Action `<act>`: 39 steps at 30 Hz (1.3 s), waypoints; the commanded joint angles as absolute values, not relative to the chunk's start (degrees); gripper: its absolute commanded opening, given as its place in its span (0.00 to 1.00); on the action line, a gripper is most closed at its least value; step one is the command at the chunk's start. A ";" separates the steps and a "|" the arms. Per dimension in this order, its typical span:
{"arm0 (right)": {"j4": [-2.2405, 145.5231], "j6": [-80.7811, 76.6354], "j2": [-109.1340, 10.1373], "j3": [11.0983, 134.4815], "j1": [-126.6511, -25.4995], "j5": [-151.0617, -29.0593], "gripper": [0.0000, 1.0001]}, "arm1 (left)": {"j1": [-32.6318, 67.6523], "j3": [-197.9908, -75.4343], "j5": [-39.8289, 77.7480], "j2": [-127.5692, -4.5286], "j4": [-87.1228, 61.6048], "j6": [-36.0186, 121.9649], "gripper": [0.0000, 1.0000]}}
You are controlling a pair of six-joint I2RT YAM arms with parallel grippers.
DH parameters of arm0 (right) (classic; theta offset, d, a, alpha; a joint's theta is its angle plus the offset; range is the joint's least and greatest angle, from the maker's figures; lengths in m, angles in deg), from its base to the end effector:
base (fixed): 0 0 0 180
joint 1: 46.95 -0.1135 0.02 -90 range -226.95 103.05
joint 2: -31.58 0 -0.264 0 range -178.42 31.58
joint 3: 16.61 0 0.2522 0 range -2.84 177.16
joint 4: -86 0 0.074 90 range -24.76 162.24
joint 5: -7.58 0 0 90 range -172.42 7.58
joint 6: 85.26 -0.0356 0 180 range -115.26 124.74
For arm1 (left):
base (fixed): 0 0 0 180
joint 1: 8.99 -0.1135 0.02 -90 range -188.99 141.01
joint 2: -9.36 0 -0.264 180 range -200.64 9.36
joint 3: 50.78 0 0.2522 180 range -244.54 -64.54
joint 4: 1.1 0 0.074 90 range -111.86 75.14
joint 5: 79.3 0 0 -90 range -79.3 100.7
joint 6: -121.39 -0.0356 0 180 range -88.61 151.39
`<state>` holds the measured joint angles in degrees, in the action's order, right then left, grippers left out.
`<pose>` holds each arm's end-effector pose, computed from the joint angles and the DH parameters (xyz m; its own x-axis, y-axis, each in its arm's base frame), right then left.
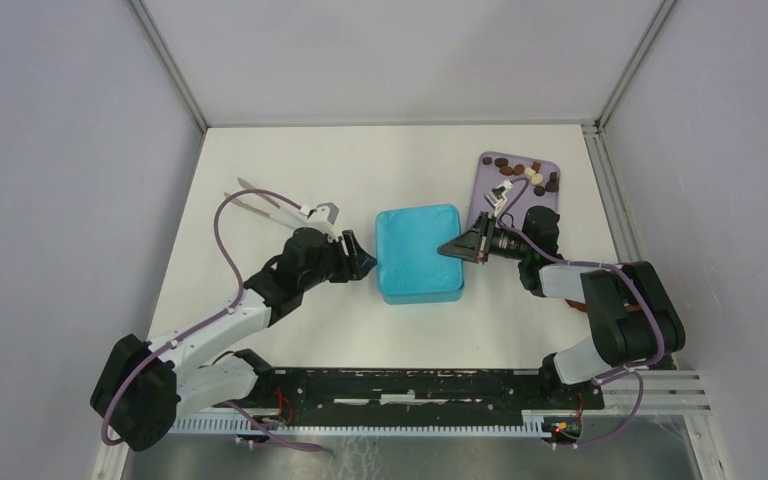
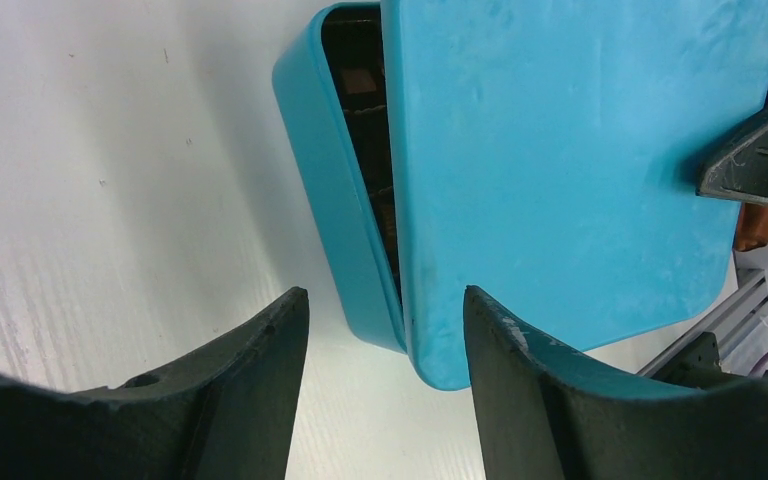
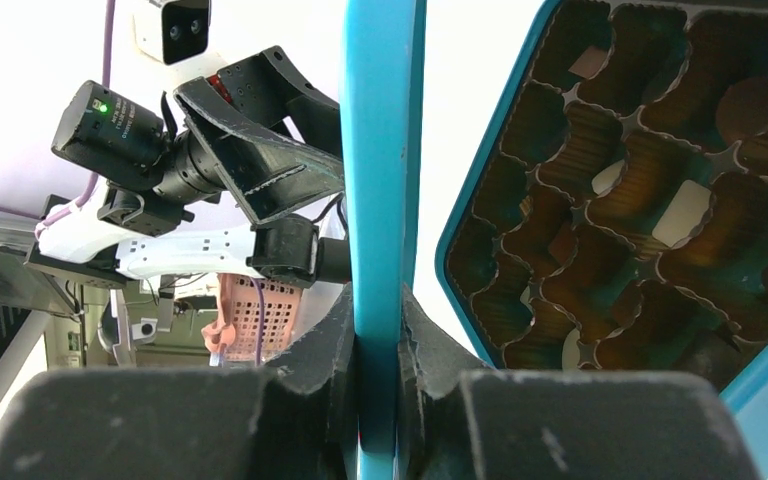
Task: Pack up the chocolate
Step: Close the box lid on the packing box.
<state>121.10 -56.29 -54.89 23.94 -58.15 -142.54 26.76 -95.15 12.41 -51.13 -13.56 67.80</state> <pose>0.2582 0.0826 0.1786 -0.9048 0.2652 -0.3333 -0.2904 0.1885 0.9382 0.1848 -0.1343 0.2208 -0.6717 -0.2475 -0.6983 0.2567 0.8064 -0.5327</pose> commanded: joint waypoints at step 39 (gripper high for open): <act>102.85 -36.61 -61.07 31.56 -55.36 -141.37 0.33 | 30.27 -104.32 18.56 -64.60 -14.07 67.70 0.62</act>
<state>108.05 -43.16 -60.95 28.73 -55.61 -142.06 29.69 -101.89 17.90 -64.20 -14.55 68.06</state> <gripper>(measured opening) 0.317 0.616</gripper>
